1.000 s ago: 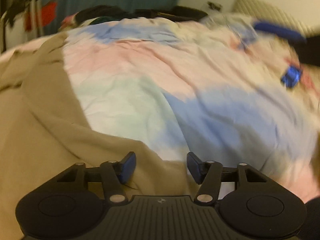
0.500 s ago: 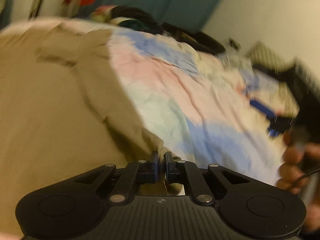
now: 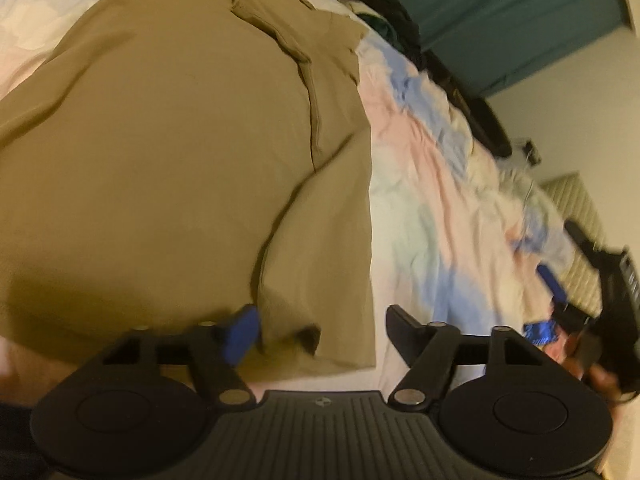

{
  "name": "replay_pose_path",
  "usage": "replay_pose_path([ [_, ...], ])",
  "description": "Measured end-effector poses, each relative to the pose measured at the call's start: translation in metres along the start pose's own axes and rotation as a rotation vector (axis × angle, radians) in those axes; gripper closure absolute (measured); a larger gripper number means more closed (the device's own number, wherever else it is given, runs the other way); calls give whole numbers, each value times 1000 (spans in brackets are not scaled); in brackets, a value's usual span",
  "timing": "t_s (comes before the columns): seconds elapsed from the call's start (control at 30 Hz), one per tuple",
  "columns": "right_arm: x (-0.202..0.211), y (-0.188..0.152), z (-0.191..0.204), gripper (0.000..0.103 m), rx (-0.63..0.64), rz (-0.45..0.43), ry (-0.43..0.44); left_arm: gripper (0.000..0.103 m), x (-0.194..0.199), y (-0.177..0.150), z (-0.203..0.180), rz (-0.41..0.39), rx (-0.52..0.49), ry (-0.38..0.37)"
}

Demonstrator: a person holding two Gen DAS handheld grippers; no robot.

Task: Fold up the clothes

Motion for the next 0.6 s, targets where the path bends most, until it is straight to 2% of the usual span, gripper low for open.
replay_pose_path([
  [0.13, -5, -3, 2, 14, 11, 22, -12, 31, -27, 21, 15, 25, 53, 44],
  [0.2, -7, -4, 4, 14, 18, 34, -14, 36, -44, 27, 22, 74, 61, 73],
  [0.23, -9, -6, 5, 14, 22, 41, -15, 37, -49, 29, 21, 92, 34, 94],
  [0.3, -13, -9, 8, 14, 36, 58, -20, 53, -54, 30, 17, 111, -28, 151],
  [0.33, -15, -10, 10, 14, 44, 69, -22, 71, -53, 30, 17, 110, -39, 175],
  [0.37, -18, -13, 12, 14, 51, 82, -22, 92, -51, 28, 18, 117, -31, 173],
  [0.4, -21, -15, 13, 14, 59, 95, -22, 101, -49, 26, 19, 126, -20, 168],
  [0.47, -26, -21, 19, 14, 81, 121, -26, 101, -44, 21, 18, 130, -21, 166],
  [0.6, -38, -30, 34, 15, 148, 167, -47, 101, -37, 8, 7, 130, -120, 232],
])
Point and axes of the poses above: each gripper's, at about its wrist camera, not at the fingertips, and x roughly against the way its jaws point, z to its left, y to its top, the point moved 6 cm from there along -x, roughly the way its jaws point, and after that the axes turned 9 degrees about z, right-handed, at the moved point
